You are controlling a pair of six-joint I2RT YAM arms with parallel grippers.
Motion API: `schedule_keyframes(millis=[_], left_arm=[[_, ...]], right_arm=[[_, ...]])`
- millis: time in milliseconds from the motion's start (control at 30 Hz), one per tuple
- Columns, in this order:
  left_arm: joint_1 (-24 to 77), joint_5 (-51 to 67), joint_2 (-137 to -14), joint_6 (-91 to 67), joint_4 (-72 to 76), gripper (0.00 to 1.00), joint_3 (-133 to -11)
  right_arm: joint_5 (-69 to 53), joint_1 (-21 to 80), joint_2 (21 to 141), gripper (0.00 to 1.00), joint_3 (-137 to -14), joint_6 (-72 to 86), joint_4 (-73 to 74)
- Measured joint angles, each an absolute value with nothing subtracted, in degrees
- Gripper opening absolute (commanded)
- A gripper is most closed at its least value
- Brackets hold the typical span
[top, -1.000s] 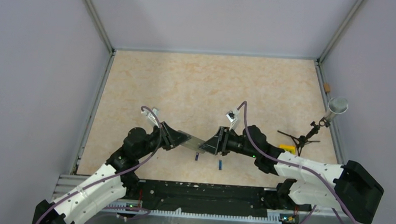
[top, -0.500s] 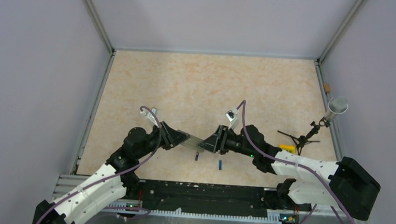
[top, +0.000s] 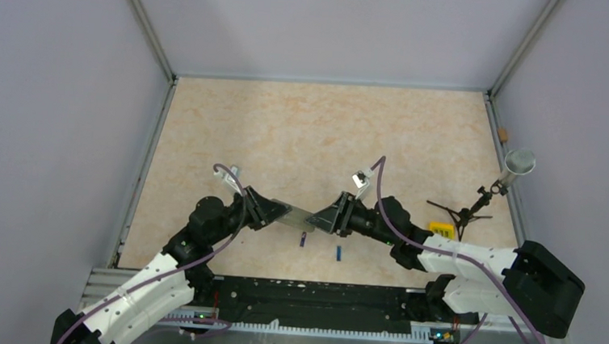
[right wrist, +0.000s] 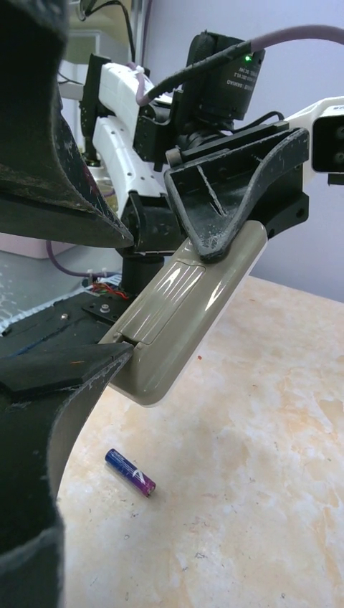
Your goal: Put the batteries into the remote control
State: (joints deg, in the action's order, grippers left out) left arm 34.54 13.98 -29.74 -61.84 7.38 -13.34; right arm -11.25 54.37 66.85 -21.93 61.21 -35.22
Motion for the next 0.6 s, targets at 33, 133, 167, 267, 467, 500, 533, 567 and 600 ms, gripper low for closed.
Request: schedule_keyframes(millis=[33, 133, 167, 267, 467, 500, 533, 567, 600], left_arm=[[34.54, 13.98, -29.74, -62.08, 7.51, 0.0, -13.28], [34.52, 13.8, -29.74, -62.85, 8.01, 0.0, -13.04], [34.52, 13.8, -29.74, -63.0, 8.16, 0.0, -12.95], [34.48, 13.8, -29.74, -63.48, 8.6, 0.0, -12.71], [34.37, 13.82, -29.71, -64.2, 8.99, 0.0, -12.53], [34.37, 13.87, -29.74, -64.34, 8.99, 0.0, -12.51], [34.35, 13.91, -29.76, -64.42, 8.99, 0.0, -12.51], [34.3, 13.87, -29.78, -64.47, 8.99, 0.0, -12.51], [34.22, 13.87, -29.78, -64.55, 9.06, 0.0, -12.51]], right_arm=[[-11.18, 54.37, 66.85, 0.51, -21.76, 61.45, -35.62], [-11.0, 54.37, 66.87, 0.51, -21.52, 61.93, -36.45], [-10.96, 54.37, 66.87, 0.51, -21.3, 62.22, -36.88], [-10.79, 54.37, 66.89, 0.51, -20.95, 62.67, -37.74], [-10.57, 54.37, 67.4, 0.51, -19.49, 63.72, -41.41], [-10.57, 54.37, 67.55, 0.51, -19.29, 63.99, -41.91], [-10.57, 54.37, 67.75, 0.51, -19.09, 64.2, -42.5], [-10.57, 54.37, 68.01, 0.51, -19.05, 64.34, -42.98], [-10.55, 54.37, 68.31, 0.51, -18.83, 64.51, -43.86]])
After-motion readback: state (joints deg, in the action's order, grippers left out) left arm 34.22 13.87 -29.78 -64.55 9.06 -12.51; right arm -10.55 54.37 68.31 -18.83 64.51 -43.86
